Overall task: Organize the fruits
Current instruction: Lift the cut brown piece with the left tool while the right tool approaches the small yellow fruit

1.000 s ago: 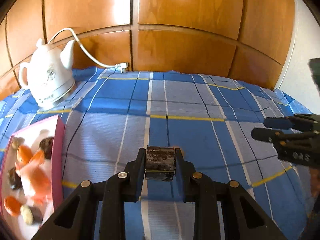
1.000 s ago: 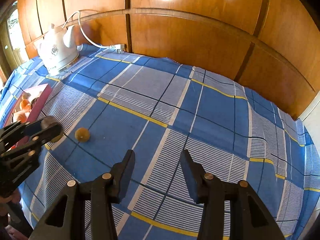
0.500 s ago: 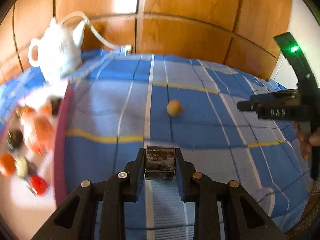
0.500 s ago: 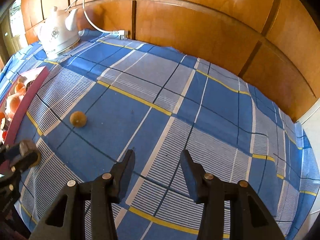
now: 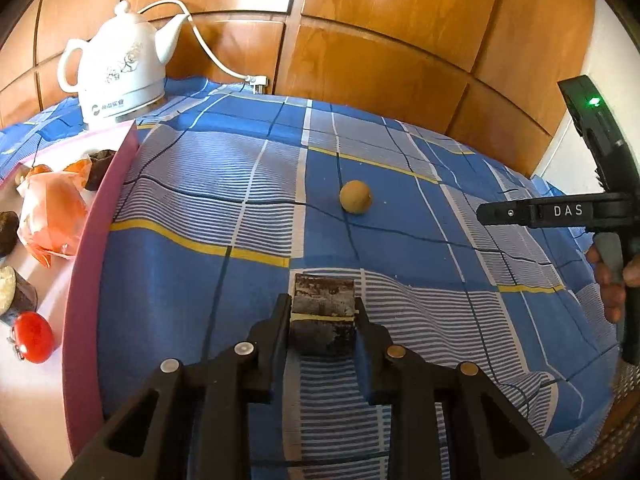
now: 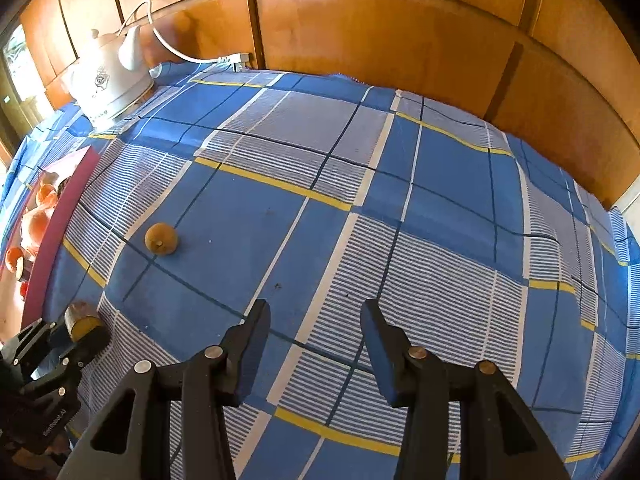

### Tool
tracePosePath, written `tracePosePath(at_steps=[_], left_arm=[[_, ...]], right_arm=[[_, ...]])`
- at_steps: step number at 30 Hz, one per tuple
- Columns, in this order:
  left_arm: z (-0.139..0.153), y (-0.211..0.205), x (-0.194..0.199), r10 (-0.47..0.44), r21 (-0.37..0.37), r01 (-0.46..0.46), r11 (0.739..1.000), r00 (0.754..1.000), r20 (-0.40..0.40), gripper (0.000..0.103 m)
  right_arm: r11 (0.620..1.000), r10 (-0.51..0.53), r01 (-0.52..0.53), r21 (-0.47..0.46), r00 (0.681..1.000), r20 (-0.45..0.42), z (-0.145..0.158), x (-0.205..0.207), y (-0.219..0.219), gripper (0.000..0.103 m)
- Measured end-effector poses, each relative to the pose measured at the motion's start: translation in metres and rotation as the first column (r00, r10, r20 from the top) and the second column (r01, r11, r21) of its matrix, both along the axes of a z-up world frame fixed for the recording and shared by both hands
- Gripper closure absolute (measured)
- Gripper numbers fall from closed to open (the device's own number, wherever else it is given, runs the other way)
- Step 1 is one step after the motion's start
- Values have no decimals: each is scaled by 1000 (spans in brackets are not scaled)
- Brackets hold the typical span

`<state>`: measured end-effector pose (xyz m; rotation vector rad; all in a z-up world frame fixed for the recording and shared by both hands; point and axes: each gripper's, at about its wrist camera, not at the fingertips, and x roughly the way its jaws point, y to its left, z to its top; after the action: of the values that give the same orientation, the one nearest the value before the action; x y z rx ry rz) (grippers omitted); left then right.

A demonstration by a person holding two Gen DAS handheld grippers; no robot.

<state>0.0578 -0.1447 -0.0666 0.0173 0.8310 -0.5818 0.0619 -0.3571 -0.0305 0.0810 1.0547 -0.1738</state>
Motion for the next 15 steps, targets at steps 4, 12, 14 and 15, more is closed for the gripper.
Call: tracePosePath(at_steps=[4, 12, 14, 15], left_arm=[[-1, 1, -3, -11, 12, 10, 1000, 999, 32, 75], [-2, 0, -5, -24, 28, 22, 999, 998, 54, 75], [-1, 0, -5, -27, 30, 26, 999, 998, 53, 75], [-1, 0, -4, -28, 29, 27, 999, 998, 51, 75]], right_arm=[[999, 6, -6, 35, 1000, -1, -2, 1, 1, 55], [988, 87, -91, 128, 996, 36, -1, 3, 17, 55], [975, 110, -116, 192, 993, 41, -1, 3, 21, 55], [969, 120, -127, 212, 992, 47, 0, 3, 24, 55]])
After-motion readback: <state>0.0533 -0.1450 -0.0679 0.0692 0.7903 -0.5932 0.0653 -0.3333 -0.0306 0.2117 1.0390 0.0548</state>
